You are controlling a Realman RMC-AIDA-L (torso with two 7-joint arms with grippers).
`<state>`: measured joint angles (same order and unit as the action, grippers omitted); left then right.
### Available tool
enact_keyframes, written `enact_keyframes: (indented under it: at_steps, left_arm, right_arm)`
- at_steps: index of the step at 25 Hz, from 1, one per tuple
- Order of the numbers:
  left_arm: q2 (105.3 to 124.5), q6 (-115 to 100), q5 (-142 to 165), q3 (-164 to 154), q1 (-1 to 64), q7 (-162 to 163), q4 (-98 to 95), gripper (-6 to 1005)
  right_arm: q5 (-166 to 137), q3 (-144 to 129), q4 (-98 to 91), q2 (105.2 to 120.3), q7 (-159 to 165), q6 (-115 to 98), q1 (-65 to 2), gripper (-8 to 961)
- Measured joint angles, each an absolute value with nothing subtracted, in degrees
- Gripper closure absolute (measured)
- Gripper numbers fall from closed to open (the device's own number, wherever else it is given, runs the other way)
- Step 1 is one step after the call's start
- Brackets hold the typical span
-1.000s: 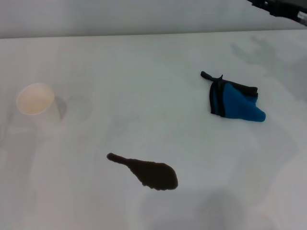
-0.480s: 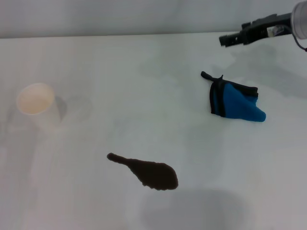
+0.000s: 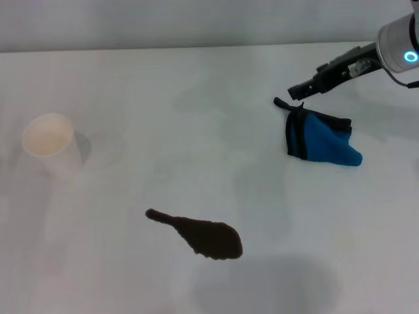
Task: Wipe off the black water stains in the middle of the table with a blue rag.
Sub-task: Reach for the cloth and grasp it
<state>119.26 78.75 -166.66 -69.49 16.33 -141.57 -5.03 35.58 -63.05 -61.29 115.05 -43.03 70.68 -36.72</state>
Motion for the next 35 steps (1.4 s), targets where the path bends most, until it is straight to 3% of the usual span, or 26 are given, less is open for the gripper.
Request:
enact_keyframes:
  at_steps: [15,35]
  left_arm:
    - [119.23,74.52,-165.05,-69.43,18.34,-144.55,-4.89,123]
    - [119.18,72.76,-165.06,-69.52,20.21,-144.39,-4.22,124]
  right_arm:
    - [21.62,-73.56,-60.95,115.34,-29.34,77.43,-42.95,93]
    - [20.83,-74.97,-50.1,115.34,-28.79,69.97,-44.56,139]
